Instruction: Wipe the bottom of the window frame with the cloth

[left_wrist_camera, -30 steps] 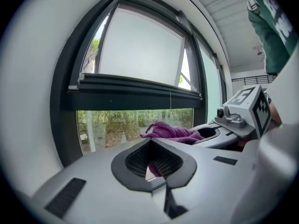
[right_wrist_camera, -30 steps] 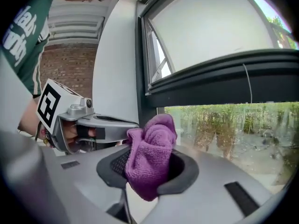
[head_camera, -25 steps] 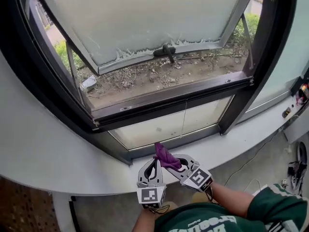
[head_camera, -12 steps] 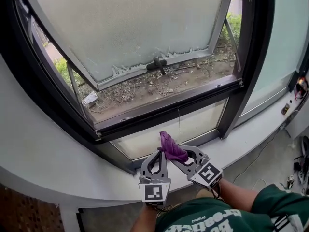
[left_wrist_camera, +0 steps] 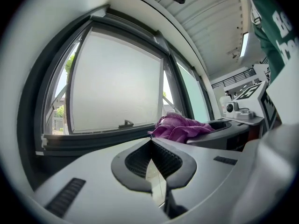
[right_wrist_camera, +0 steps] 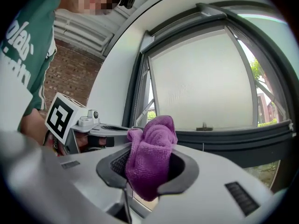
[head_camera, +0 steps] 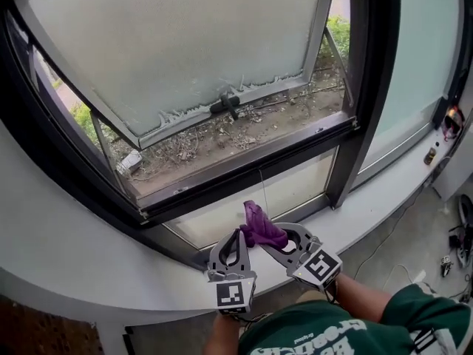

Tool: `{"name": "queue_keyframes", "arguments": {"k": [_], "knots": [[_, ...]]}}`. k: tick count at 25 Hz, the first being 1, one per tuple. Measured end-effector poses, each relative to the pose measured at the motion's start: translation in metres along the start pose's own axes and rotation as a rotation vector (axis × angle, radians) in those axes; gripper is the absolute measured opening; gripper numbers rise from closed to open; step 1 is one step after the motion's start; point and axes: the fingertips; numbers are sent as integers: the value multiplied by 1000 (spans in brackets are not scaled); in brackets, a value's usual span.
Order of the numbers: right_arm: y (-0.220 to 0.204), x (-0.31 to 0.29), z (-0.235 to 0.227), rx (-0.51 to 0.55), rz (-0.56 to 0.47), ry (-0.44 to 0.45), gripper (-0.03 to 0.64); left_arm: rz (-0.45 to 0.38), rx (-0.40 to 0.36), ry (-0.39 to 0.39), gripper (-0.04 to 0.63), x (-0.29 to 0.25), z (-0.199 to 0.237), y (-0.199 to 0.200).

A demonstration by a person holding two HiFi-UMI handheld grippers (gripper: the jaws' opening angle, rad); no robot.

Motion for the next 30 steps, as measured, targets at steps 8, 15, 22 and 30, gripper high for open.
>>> {"name": "queue_keyframes", "arguments": {"k": [8, 15, 22, 30], "knots": [[-4, 13, 4, -35, -10, -4, 127, 20, 8, 7, 6, 9, -13, -1], [-5, 15, 15, -37, -4, 15, 127, 35, 25, 35, 6, 18, -14, -2], [-7, 13, 28, -59, -7, 34, 127, 43, 16, 65, 6, 27, -9, -4], [-12, 8, 31, -73, 6, 45, 127, 53, 11, 78, 6, 30, -3, -7]]}}
Point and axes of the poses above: the fingertips, and each gripper's own axes: x backward along the fingers, z to its left, y out of its top
